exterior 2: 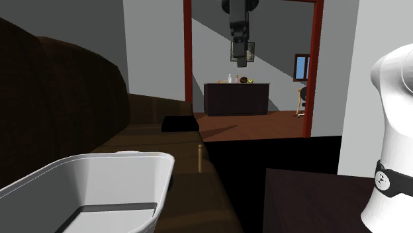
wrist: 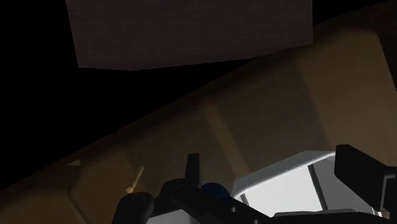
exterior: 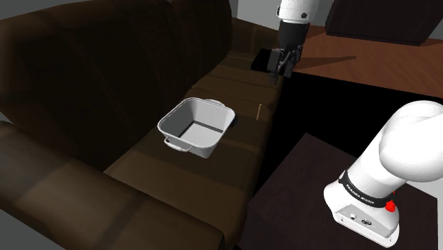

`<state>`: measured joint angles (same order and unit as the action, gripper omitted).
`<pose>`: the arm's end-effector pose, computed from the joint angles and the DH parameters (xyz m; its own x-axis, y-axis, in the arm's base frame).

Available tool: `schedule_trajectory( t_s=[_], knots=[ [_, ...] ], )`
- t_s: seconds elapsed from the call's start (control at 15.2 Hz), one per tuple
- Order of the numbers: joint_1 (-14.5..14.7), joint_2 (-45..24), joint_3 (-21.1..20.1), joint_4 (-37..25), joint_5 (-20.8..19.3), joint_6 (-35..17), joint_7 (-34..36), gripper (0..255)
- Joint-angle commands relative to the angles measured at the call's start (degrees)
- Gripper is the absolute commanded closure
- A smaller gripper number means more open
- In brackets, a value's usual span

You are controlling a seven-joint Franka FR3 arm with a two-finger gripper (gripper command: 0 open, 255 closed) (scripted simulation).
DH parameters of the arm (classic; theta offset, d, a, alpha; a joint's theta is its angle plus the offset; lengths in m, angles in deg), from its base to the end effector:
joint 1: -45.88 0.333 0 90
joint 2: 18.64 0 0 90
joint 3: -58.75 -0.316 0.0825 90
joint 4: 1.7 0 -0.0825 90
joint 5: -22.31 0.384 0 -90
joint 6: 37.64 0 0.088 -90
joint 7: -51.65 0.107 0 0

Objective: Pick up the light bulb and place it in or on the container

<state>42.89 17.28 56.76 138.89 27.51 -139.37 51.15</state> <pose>0.3565 0.0029 0.5085 0.9981 -0.0348 -0.0514 -0.0383 -0.9970 -0.0678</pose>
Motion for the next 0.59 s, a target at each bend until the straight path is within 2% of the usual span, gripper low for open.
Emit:
schedule_trajectory(
  t_s=[0.0,0.53],
  knots=[
    [-0.4,-4.1,0.1,-0.3,0.1,-4.2,0.2,0],
    [-1.9,-20.3,1.5,-3.8,0.8,-17.9,0.2,0]
  ],
)
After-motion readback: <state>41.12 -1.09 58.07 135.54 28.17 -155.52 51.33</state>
